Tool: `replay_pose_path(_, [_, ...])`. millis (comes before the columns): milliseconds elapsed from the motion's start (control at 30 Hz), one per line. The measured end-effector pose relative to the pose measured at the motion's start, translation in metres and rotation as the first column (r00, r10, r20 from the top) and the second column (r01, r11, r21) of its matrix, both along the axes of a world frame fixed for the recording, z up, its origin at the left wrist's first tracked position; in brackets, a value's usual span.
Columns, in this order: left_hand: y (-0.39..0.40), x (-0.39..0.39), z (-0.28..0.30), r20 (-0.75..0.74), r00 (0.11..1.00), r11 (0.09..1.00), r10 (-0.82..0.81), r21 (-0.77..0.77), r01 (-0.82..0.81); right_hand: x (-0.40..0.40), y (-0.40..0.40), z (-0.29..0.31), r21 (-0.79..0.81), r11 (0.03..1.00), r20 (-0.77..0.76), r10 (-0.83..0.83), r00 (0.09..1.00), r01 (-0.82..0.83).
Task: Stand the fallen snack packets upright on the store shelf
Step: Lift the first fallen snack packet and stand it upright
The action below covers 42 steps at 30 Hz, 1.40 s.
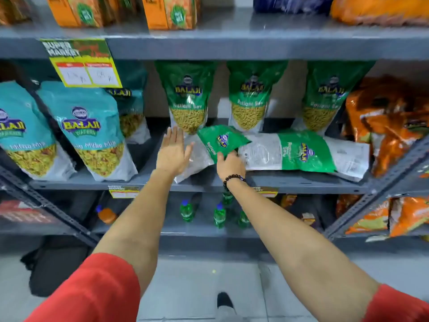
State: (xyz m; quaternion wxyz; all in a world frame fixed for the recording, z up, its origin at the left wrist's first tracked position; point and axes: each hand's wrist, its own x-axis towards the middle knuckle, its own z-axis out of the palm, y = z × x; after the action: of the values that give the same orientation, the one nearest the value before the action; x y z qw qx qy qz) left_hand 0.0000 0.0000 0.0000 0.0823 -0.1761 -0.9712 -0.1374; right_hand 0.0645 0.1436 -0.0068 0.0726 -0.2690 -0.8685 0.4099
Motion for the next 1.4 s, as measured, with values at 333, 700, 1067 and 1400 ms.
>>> replay_pose_path(333, [0.010,-0.075,-0.009,0.488,0.857,0.971,0.167,0.071,-0.230,-0.069,0.004,-0.026,-0.830,0.483,0.222,-0.172,0.960,0.279])
replay_pose_path(700, [-0.013,-0.087,-0.016,0.587,0.791,0.325,0.169,0.725,-0.608,-0.083,-0.011,-0.004,-0.826,0.563,-0.233,-0.307,0.923,-0.021])
replay_pose_path(1067, [-0.034,-0.085,-0.012,0.639,0.769,0.090,-0.022,0.768,-0.635,-0.102,-0.002,0.000,-0.333,0.943,-0.189,-0.051,0.981,-0.015])
replay_pose_path(1400, [-0.048,-0.077,-0.029,0.626,0.745,0.193,0.231,0.721,-0.666,-0.095,-0.008,-0.008,-0.620,0.783,-0.240,-0.133,0.962,-0.046])
